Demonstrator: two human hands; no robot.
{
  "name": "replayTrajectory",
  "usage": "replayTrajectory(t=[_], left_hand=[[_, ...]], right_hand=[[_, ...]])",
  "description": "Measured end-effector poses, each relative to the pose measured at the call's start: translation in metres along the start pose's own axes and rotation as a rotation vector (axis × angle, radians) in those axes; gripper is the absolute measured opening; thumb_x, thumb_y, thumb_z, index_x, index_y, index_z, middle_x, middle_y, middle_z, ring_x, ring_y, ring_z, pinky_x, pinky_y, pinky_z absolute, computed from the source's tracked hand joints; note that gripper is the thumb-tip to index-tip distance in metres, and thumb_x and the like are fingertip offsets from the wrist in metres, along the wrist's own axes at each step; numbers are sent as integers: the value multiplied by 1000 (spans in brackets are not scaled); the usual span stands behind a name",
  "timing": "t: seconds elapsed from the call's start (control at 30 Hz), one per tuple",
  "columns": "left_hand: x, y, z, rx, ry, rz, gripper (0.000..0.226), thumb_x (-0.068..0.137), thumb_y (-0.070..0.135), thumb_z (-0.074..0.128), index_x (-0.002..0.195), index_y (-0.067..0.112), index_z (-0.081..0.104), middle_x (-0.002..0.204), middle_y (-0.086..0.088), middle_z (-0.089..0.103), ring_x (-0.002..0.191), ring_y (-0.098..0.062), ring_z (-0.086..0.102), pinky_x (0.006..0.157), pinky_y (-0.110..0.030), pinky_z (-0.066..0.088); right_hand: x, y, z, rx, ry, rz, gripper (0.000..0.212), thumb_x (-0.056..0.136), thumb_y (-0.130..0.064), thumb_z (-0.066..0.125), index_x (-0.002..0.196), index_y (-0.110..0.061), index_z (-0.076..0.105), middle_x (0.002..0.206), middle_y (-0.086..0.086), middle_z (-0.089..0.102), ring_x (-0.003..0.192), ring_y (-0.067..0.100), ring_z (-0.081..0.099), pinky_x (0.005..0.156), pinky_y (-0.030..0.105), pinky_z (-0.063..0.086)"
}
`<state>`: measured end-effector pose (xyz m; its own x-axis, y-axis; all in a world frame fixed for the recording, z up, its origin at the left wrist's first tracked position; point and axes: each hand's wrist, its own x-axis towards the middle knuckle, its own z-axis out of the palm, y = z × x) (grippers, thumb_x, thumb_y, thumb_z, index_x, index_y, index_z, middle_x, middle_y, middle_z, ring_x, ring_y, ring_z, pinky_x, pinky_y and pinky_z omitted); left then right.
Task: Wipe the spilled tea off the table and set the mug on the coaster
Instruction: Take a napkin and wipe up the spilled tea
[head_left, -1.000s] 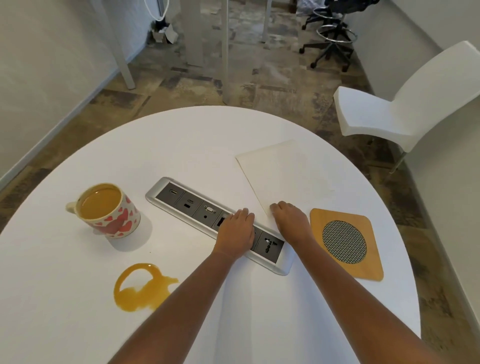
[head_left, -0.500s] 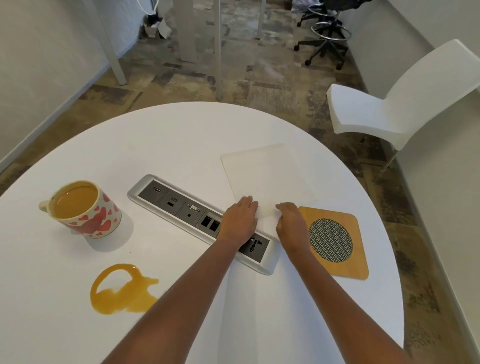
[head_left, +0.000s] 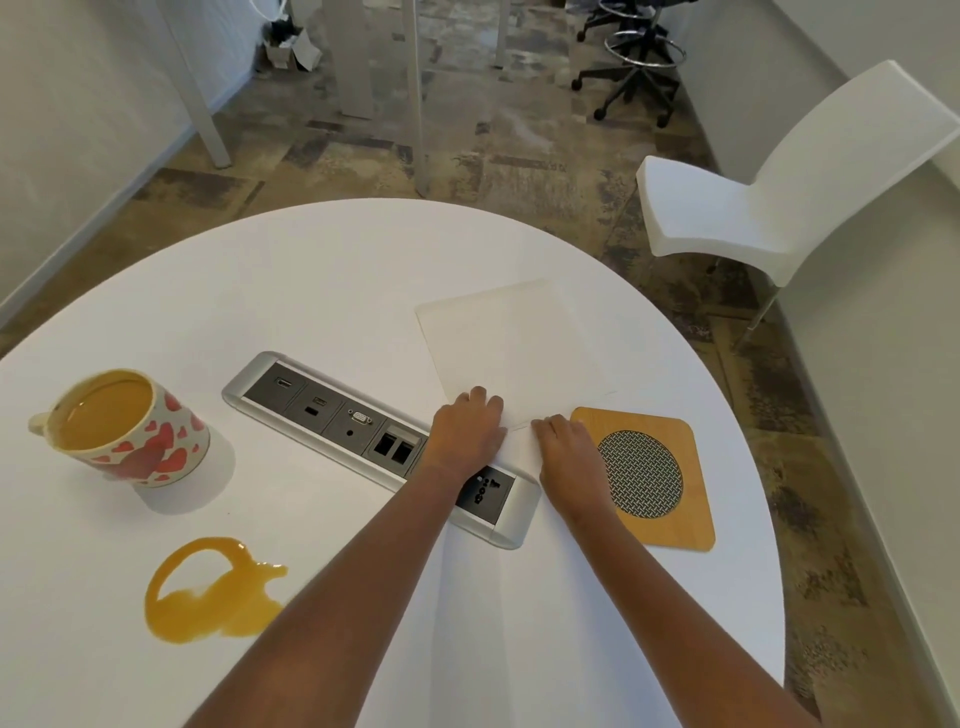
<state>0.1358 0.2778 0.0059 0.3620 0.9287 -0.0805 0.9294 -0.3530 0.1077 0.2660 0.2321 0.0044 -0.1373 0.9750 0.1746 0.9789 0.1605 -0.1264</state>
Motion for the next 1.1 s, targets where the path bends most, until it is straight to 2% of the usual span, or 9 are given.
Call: replayTrajectory(t=[0.13, 0.3, 0.43, 0.6, 0.83, 0.93, 1.0, 1.03, 1.1], left_hand=[[4, 4, 2, 32, 5, -12, 32, 96, 31, 41, 117, 7, 46, 121, -14, 49, 103, -26, 55, 73, -33, 48], [12, 11, -1, 119, -29, -29, 22, 96, 14, 37, 111, 4, 51, 120, -20, 52, 96, -31, 60, 66, -32, 42], [14, 16, 0, 170, -24, 9, 26, 88, -8, 37, 107, 1, 52, 114, -18, 55, 96, -29, 60, 71, -32, 47], [14, 16, 0, 149, -22, 44, 28, 87, -11, 37, 106, 2, 52, 108, -16, 59, 96, -29, 61, 72, -33, 48], [15, 9, -5, 115, -36, -7, 22, 85, -12, 42, 89, 5, 56, 95, -13, 59, 83, -27, 63, 46, -24, 25], [10, 3, -22, 102, 17, -76, 17, 80, 3, 63, 67, 14, 58, 72, -4, 61, 61, -17, 65, 38, -20, 20], [7, -3, -29, 149, 133, -81, 27, 56, 13, 86, 50, 17, 60, 52, 2, 60, 35, -9, 55, 31, -15, 24], [5, -6, -32, 140, 208, -83, 28, 52, 14, 88, 48, 17, 61, 49, 2, 60, 31, -10, 52, 29, -13, 28], [3, -11, -40, 15, 346, -79, 19, 66, 11, 81, 56, 11, 65, 54, -1, 65, 33, -17, 55, 31, -16, 39]], right_hand=[[-1, 1, 1, 11, 44, -23, 36, 62, 6, 37, 78, 1, 69, 66, 14, 68, 55, 30, 65, 59, 34, 59], [-2, 2, 1, 31, 1, 19, 34, 51, 15, 63, 83, 5, 70, 71, 19, 69, 60, 32, 67, 65, 42, 59], [-2, 0, 0, 43, -33, 45, 36, 48, 19, 68, 80, 4, 70, 70, 20, 68, 61, 33, 66, 69, 46, 59], [0, 0, 0, 10, -41, 53, 35, 46, 18, 70, 76, 1, 69, 67, 17, 67, 58, 31, 65, 69, 42, 59], [1, 2, 4, 10, -1, 54, 37, 38, 19, 71, 69, -1, 66, 60, 13, 63, 49, 29, 59, 56, 31, 56], [2, 2, 4, 18, -12, 65, 38, 38, 19, 70, 70, 0, 67, 61, 14, 64, 49, 30, 59, 56, 33, 56], [1, 2, 4, 35, -28, 78, 37, 42, 20, 68, 74, 2, 67, 65, 16, 65, 53, 32, 60, 57, 37, 55], [1, 1, 5, 58, -40, 87, 35, 48, 20, 65, 79, 4, 67, 69, 18, 66, 58, 35, 61, 61, 39, 55], [1, 2, 7, 123, -50, 99, 36, 60, 20, 57, 92, 6, 66, 83, 23, 67, 72, 39, 63, 74, 43, 53]])
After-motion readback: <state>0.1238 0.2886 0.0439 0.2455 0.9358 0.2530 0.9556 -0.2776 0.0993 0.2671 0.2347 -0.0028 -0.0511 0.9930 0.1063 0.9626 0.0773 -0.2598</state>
